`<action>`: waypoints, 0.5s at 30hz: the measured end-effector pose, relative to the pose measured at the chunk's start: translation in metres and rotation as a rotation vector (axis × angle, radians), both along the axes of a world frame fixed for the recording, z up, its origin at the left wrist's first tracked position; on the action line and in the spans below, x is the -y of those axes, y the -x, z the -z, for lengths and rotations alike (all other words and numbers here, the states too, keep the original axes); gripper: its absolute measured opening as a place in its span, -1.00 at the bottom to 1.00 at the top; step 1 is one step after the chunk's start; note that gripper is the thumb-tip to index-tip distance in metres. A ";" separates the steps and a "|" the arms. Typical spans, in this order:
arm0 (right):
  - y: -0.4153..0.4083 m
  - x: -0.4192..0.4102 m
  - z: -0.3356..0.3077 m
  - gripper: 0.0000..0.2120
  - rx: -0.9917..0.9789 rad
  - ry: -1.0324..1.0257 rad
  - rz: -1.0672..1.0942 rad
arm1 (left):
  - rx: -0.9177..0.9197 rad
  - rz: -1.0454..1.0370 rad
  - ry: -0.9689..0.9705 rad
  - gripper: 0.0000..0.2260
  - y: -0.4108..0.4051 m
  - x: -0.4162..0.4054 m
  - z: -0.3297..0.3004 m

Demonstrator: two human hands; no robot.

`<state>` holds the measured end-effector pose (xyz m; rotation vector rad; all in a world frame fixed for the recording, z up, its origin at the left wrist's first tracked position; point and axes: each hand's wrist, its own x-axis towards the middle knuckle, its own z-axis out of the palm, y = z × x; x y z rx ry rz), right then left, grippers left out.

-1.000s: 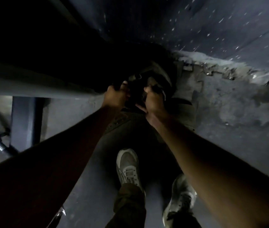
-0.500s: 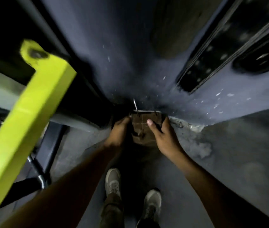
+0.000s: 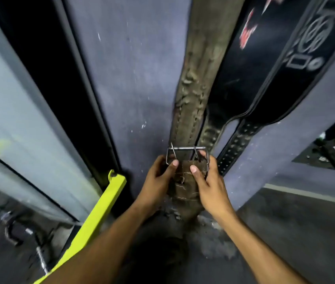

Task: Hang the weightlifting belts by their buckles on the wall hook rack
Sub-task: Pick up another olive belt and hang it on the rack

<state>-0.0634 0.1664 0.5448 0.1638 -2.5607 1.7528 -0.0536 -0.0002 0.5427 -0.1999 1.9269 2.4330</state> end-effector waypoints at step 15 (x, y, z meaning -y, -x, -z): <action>-0.079 -0.004 -0.296 -0.48 -0.539 0.071 0.190 | -0.578 0.252 0.181 -0.64 -0.064 -0.005 -0.304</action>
